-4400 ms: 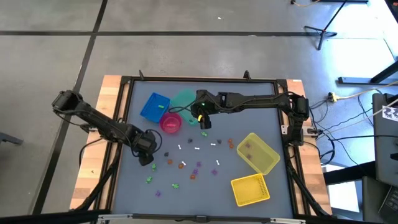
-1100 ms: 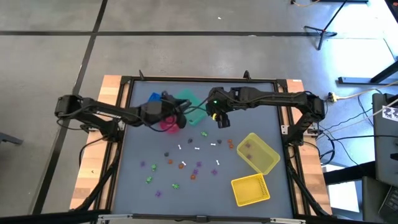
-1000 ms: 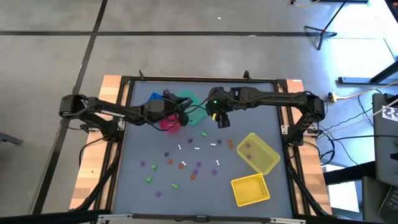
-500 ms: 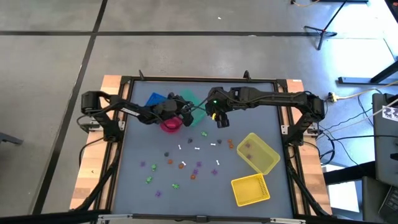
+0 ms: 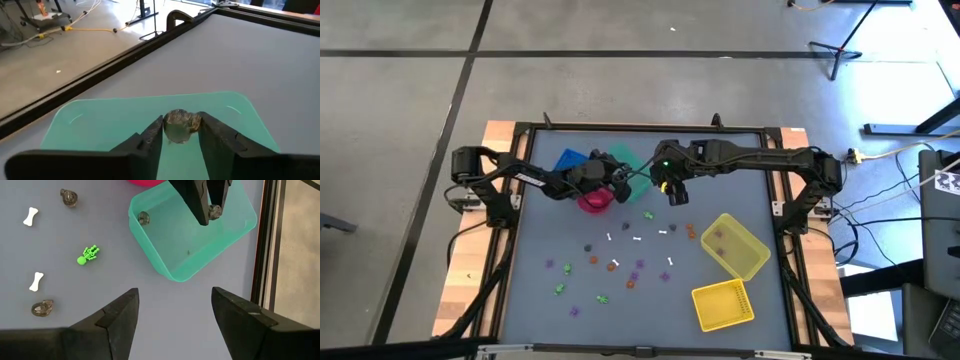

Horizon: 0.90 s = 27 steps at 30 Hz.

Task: Sort Halloween decoration
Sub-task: Put the black skull toy into the green bin, then put the green skeleton toy into the blue bin

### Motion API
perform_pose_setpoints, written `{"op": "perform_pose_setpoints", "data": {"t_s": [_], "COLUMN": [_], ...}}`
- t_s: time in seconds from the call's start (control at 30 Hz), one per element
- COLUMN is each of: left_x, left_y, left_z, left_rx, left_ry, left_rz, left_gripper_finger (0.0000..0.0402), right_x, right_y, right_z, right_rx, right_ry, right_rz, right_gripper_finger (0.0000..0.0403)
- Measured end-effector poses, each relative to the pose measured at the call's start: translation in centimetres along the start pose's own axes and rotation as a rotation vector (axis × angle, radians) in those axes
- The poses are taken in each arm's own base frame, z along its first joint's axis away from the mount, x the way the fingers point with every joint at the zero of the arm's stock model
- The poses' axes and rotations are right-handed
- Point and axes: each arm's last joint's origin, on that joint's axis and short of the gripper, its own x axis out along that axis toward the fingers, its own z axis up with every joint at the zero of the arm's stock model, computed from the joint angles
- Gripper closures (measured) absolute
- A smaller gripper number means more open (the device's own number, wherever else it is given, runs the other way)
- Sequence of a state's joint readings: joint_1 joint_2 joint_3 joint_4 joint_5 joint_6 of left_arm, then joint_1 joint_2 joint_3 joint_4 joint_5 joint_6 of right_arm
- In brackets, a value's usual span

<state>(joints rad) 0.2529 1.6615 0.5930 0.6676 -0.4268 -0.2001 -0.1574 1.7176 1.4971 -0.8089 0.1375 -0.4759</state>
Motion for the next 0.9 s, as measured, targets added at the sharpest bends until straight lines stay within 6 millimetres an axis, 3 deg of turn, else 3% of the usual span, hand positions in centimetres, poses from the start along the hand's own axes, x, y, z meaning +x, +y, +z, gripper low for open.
{"op": "perform_pose_setpoints", "data": {"t_s": [0.4, 0.7, 0.9], "left_x": [0.0, -0.2, -1.3], "left_y": [0.0, -0.1, -0.1], "left_z": [0.0, 0.2, 2.0], "left_rx": [-0.059, -0.063, -0.070], "left_ry": [0.000, 0.001, -0.050], "left_rz": [0.002, -0.044, -0.099], "left_gripper_finger": [0.0233, 0.0229, 0.0231], "right_x": [0.0, 0.0, 0.0], "right_y": [0.0, 0.1, 0.2], "right_z": [0.0, -0.1, -0.3], "right_rx": [0.006, 0.007, 0.004], "right_ry": [0.001, 0.011, 0.035], "right_rz": [0.001, 0.006, 0.018], "right_gripper_finger": [0.0155, 0.0155, 0.0155]}}
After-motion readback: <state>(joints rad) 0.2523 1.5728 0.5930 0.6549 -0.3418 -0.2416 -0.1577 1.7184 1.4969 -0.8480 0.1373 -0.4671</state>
